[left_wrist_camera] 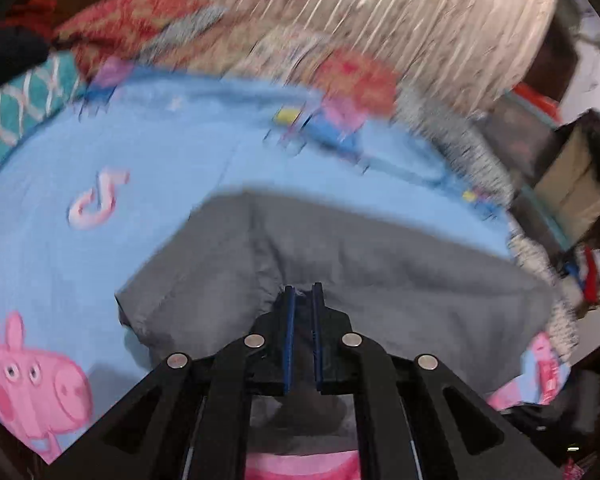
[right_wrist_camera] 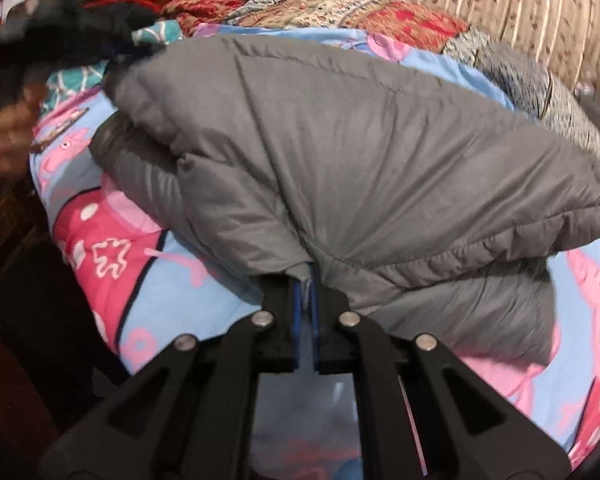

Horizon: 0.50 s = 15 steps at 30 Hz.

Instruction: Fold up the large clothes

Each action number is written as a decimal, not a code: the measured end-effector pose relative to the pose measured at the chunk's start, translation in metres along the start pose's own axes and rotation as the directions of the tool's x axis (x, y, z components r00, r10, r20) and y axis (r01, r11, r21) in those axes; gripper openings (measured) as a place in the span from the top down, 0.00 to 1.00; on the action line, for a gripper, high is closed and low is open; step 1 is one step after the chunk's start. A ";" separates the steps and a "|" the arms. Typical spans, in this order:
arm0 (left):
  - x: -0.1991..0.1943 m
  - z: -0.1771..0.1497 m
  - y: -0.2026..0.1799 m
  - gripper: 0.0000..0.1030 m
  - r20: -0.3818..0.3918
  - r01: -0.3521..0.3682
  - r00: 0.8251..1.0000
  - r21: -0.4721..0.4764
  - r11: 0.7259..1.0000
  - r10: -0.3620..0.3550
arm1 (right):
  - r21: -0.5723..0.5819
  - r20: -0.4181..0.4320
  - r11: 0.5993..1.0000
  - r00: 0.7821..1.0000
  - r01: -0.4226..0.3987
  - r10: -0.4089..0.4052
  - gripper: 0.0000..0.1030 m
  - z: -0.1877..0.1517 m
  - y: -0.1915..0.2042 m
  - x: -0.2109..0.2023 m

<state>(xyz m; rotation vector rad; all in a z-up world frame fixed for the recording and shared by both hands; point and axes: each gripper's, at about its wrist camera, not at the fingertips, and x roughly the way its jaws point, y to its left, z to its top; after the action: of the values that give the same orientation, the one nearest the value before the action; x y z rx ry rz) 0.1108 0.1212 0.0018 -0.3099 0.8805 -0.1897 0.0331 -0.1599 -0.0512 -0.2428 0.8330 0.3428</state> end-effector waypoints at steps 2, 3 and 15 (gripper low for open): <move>0.022 -0.012 0.009 0.81 -0.046 -0.009 0.999 0.013 1.000 0.010 | 0.025 -0.006 0.999 1.000 -0.030 0.030 0.97 -0.001 0.001 0.003; 0.029 -0.017 0.010 0.81 -0.047 -0.025 0.999 0.040 0.999 0.027 | 0.033 -0.009 0.998 0.999 -0.046 0.046 0.97 -0.002 0.001 0.003; 0.048 -0.016 0.013 0.81 -0.080 -0.065 0.994 0.134 0.989 0.076 | 0.168 0.161 0.969 0.975 -0.181 0.155 0.51 0.031 -0.074 -0.099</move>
<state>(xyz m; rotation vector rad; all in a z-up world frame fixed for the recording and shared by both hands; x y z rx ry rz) 0.1283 0.1166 -0.0474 -0.1487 0.9570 -0.1955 0.0207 -0.2370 0.0496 0.0240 0.7355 0.4360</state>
